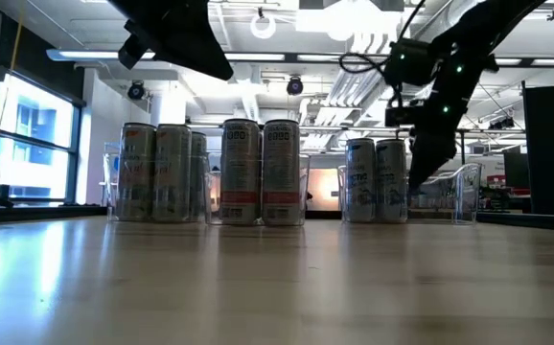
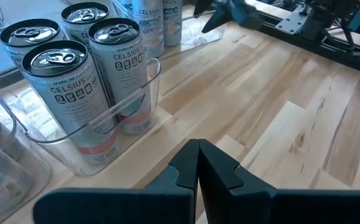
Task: Sort soda cans
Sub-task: Adjust the right transparent bin
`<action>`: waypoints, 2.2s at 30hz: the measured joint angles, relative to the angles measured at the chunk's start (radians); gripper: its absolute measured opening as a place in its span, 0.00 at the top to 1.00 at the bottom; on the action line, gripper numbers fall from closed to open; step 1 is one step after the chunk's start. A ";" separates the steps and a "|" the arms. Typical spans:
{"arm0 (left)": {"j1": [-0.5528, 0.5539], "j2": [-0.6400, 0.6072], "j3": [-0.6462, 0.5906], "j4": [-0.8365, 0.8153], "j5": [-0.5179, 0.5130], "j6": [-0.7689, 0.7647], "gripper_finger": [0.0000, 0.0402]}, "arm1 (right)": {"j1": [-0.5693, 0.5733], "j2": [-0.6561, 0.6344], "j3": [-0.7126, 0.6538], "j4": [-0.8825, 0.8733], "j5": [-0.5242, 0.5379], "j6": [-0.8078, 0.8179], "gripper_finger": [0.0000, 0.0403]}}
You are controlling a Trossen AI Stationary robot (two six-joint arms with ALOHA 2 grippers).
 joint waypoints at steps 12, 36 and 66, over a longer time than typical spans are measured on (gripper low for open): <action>-0.001 0.000 0.000 0.001 -0.001 -0.001 1.00 | 0.046 0.066 0.000 0.009 -0.107 -0.031 0.81; -0.001 0.000 0.000 0.008 0.000 -0.008 1.00 | 0.418 0.064 0.003 -0.045 -0.243 0.029 0.99; -0.001 0.000 0.000 0.011 0.007 -0.008 1.00 | 0.712 -0.144 0.163 -0.479 -0.149 0.428 0.72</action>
